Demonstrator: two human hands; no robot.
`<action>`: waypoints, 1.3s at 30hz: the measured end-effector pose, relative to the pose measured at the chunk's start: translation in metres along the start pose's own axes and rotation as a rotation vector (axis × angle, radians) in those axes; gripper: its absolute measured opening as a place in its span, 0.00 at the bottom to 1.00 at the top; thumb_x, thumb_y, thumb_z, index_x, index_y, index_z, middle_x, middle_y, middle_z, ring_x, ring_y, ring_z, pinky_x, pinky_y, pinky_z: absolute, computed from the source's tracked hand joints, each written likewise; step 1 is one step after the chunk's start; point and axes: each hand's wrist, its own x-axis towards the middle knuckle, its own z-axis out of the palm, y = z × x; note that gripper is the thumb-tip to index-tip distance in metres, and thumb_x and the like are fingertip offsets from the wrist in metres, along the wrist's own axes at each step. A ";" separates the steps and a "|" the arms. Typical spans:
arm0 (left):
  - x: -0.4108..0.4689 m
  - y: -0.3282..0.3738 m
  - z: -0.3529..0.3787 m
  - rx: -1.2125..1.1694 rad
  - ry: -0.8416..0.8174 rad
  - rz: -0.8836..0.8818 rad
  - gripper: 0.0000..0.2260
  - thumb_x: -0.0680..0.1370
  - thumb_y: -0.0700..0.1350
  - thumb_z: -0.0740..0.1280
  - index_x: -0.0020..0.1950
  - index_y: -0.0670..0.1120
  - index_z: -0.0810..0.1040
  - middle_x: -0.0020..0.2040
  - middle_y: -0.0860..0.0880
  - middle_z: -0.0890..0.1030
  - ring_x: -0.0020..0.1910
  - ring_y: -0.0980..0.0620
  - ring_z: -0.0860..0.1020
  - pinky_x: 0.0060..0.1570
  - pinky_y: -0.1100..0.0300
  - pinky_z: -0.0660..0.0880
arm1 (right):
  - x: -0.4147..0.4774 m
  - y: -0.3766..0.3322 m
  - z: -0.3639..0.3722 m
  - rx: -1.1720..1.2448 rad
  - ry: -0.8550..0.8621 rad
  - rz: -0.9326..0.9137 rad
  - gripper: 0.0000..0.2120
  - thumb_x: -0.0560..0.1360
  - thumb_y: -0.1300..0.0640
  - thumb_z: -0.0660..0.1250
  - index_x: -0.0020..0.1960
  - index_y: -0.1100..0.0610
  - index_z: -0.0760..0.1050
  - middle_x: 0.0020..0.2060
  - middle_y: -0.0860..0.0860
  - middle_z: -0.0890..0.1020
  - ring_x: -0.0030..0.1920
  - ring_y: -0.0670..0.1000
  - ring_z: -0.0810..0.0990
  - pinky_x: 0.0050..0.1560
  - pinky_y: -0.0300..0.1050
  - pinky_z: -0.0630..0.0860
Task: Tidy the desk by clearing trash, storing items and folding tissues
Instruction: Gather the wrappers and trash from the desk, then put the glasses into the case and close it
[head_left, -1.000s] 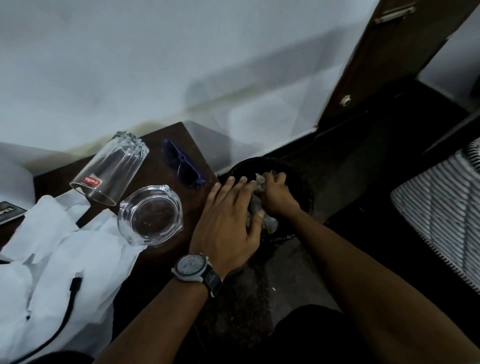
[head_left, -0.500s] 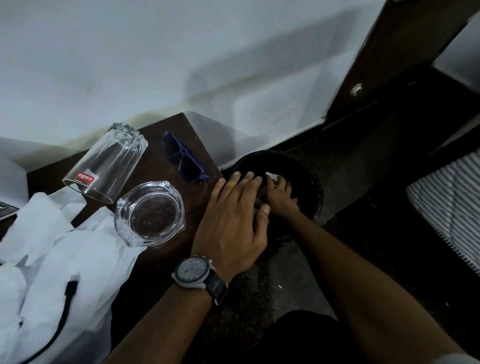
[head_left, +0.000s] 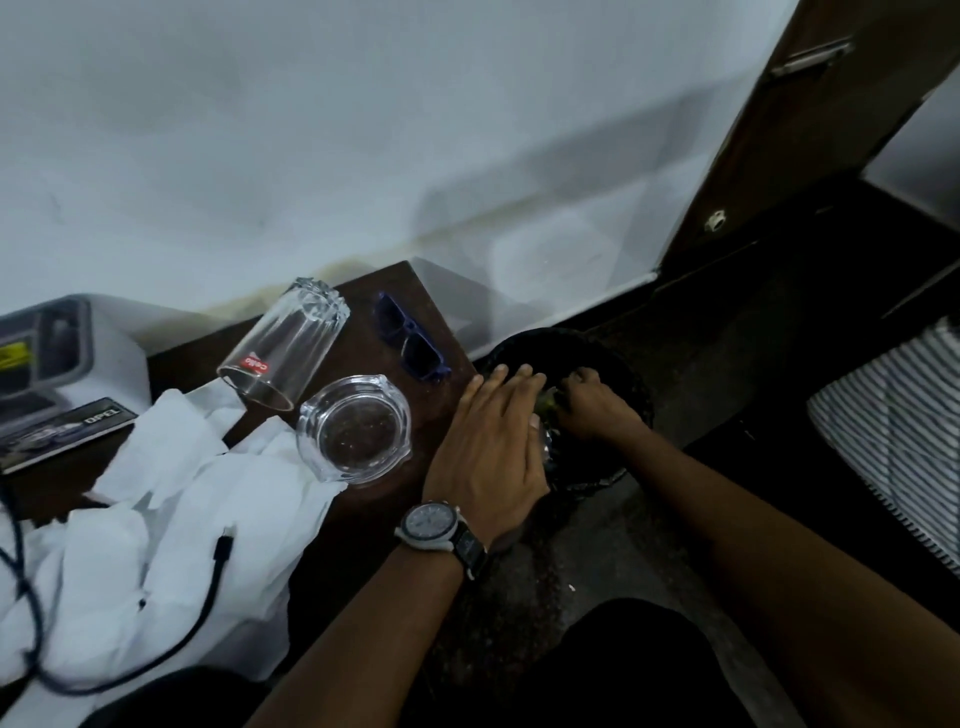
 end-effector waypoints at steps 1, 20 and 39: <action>-0.001 0.000 0.000 -0.008 -0.001 -0.002 0.26 0.81 0.48 0.48 0.78 0.46 0.67 0.78 0.47 0.70 0.80 0.48 0.63 0.80 0.49 0.56 | -0.003 -0.001 -0.003 0.000 -0.002 -0.002 0.25 0.78 0.47 0.65 0.69 0.61 0.71 0.70 0.67 0.68 0.69 0.69 0.72 0.67 0.60 0.73; -0.053 0.014 -0.074 0.000 0.096 0.079 0.27 0.79 0.39 0.56 0.79 0.45 0.65 0.80 0.47 0.66 0.81 0.46 0.61 0.80 0.48 0.57 | -0.138 -0.070 -0.065 0.203 0.320 -0.257 0.13 0.79 0.59 0.67 0.63 0.57 0.81 0.59 0.54 0.81 0.59 0.53 0.80 0.56 0.38 0.69; -0.288 -0.075 -0.252 0.130 0.449 -0.411 0.28 0.74 0.39 0.64 0.75 0.40 0.68 0.69 0.39 0.76 0.69 0.37 0.73 0.72 0.46 0.68 | -0.338 -0.333 -0.013 0.087 0.300 -0.787 0.15 0.79 0.57 0.69 0.65 0.53 0.80 0.62 0.53 0.82 0.61 0.53 0.80 0.56 0.40 0.70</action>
